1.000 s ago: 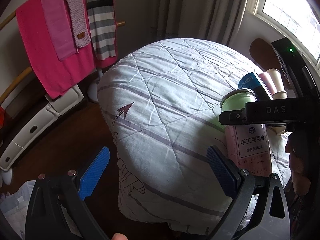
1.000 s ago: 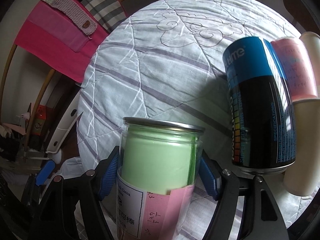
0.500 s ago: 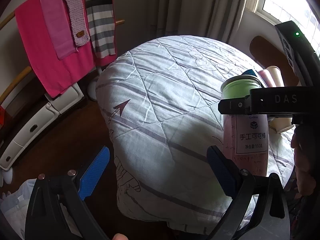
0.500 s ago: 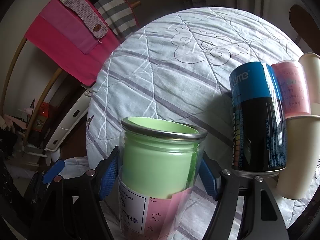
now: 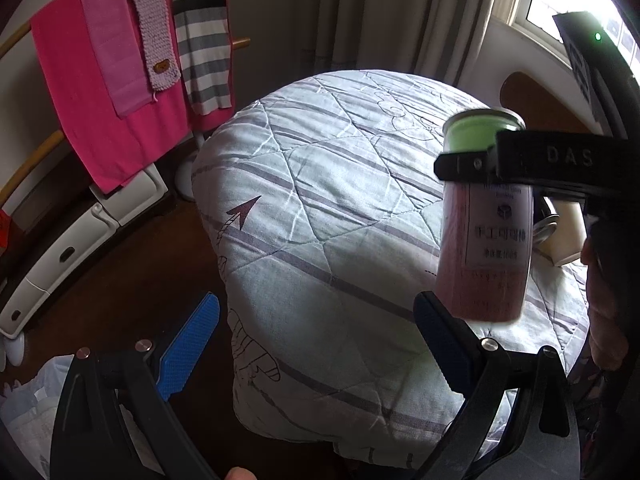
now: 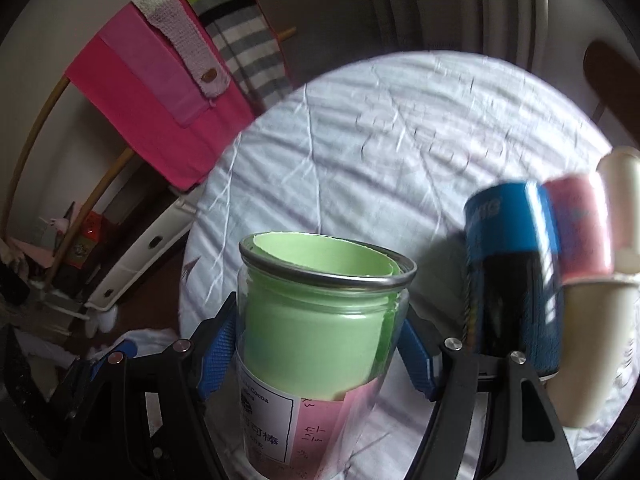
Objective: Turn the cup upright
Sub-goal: 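Rotate the canister with the right gripper until its open green end faces up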
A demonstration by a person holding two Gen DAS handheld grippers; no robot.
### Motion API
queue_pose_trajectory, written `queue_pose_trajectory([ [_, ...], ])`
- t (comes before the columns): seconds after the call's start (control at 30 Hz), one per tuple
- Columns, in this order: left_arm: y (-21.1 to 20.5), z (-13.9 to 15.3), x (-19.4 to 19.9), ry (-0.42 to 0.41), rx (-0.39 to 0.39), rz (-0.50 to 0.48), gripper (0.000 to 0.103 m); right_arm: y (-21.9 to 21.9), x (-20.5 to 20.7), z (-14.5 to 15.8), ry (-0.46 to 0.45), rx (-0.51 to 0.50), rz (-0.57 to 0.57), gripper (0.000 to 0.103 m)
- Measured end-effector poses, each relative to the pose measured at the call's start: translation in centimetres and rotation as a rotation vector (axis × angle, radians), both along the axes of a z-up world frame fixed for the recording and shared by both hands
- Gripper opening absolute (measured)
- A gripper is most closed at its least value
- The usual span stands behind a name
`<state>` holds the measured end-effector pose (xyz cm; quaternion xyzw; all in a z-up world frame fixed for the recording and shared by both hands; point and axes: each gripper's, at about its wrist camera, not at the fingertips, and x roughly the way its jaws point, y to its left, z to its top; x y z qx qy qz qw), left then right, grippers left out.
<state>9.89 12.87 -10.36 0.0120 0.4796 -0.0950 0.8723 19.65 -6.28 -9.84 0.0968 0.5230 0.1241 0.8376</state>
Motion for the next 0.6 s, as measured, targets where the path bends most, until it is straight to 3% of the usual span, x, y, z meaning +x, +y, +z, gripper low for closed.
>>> queue_pose_trajectory([
  [0.2,0.0,0.0,-0.1,0.001,-0.002,0.004,0.099,1.0,-0.3,1.4,-0.187,-0.118,-0.001,0.073],
  [0.6,-0.3,0.0,-0.5,0.002,-0.006,-0.005,0.099,1.7,-3.3,1.6,-0.332,-0.186,0.035,0.073],
])
